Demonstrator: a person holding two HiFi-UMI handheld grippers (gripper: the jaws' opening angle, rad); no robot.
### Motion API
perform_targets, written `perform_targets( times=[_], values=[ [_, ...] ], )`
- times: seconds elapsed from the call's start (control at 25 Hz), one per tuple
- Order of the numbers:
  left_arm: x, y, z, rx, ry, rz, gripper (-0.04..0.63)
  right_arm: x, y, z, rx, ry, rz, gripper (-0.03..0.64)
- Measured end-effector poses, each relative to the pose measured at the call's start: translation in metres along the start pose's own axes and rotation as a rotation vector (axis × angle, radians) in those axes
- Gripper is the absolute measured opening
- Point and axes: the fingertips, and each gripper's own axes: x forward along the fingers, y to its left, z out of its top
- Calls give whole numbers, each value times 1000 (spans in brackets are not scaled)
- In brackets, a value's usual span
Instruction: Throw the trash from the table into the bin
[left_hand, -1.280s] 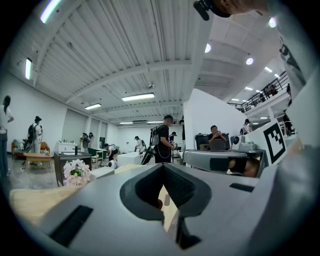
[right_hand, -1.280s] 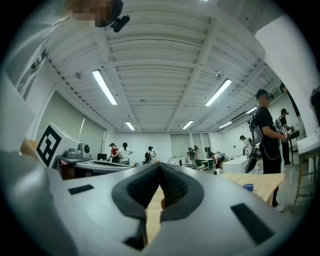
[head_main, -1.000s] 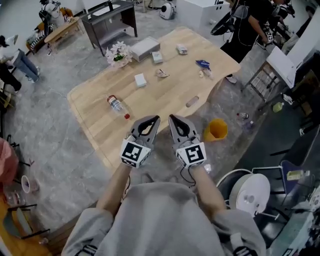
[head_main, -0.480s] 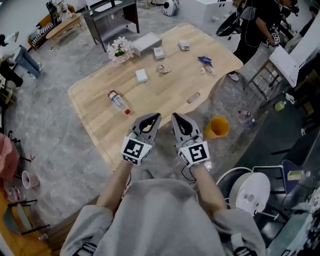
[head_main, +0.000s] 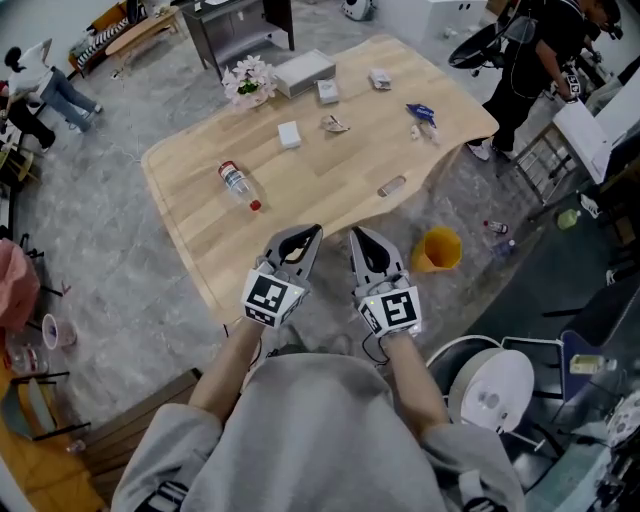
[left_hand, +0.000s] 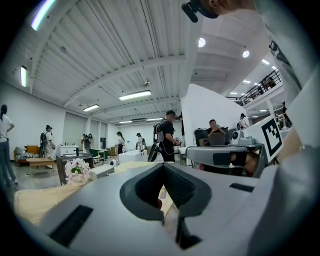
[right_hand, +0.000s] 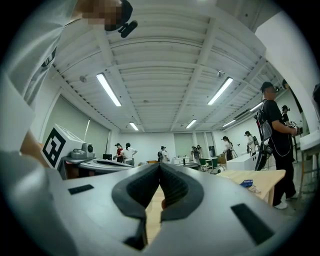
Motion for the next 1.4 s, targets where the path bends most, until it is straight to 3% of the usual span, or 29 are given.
perform_targets(
  times=[0.4, 0.64, 1.12, 1.4],
  values=[
    [-12, -8, -18, -33, 47, 108, 6, -14, 1, -15, 52, 16, 73, 6],
    [-6, -2, -31, -49, 74, 121, 6, -10, -8, -27, 77, 33, 66, 5],
    [47, 73, -51, -89, 85, 55, 6, 71, -42, -52, 92, 79, -8, 5],
    [64, 124, -55, -151, 86, 39, 6, 125, -48, -56, 86, 109, -40, 5]
  ],
)
